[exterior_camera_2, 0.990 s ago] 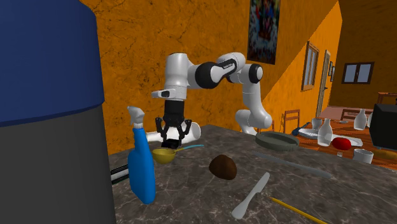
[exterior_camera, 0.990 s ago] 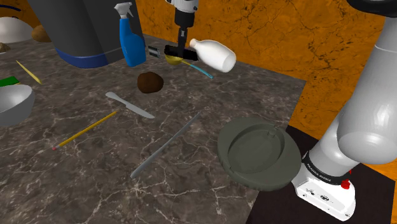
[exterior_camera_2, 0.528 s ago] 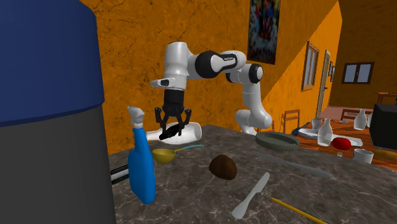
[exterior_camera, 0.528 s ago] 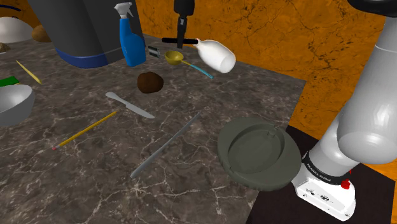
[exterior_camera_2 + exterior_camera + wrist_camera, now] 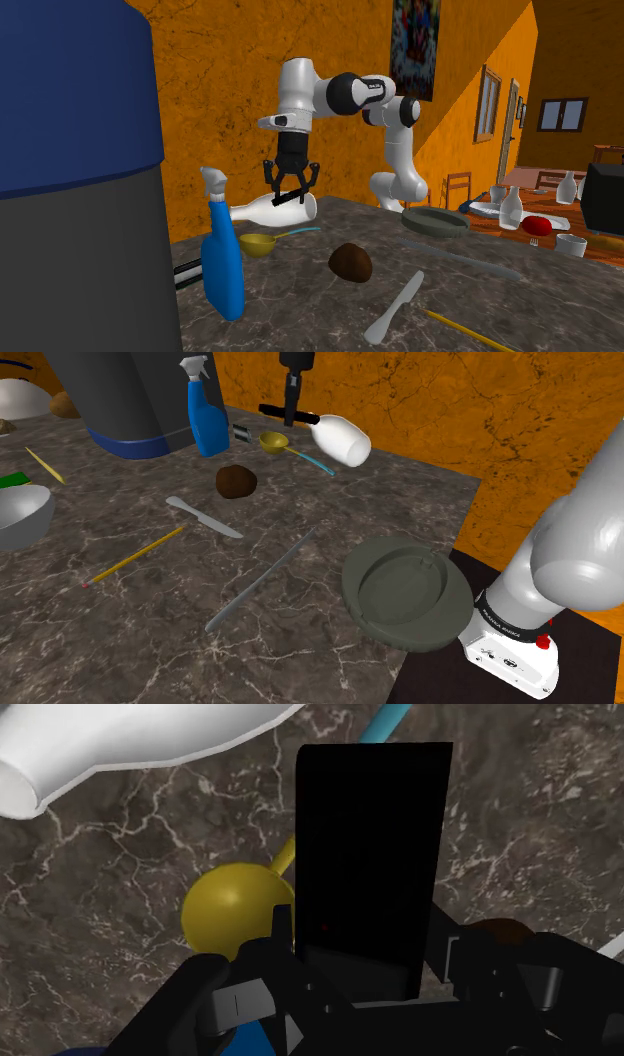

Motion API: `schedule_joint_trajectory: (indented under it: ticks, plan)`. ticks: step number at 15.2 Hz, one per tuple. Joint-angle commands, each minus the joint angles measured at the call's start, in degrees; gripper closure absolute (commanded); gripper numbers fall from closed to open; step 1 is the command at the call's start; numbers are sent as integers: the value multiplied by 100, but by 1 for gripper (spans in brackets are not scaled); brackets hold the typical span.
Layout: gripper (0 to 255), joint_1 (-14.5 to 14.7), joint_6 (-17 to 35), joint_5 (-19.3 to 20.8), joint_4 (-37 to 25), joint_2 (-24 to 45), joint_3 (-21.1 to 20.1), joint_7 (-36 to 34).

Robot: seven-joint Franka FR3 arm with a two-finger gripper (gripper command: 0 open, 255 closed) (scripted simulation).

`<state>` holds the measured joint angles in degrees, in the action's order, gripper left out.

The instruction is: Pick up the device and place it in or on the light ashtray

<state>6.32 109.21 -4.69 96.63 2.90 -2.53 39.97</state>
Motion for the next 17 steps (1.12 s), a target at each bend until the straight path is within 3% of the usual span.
schedule_joint_trajectory:
  ticks: [1, 9, 17]
  plan:
    - [255, 69, 141, -2, 618, -487, -62, -125]
    - [255, 309, 263, -100, 2301, -2090, -357, -609]
    - [255, 623, 25, -353, 3515, -3598, -748, -1179]
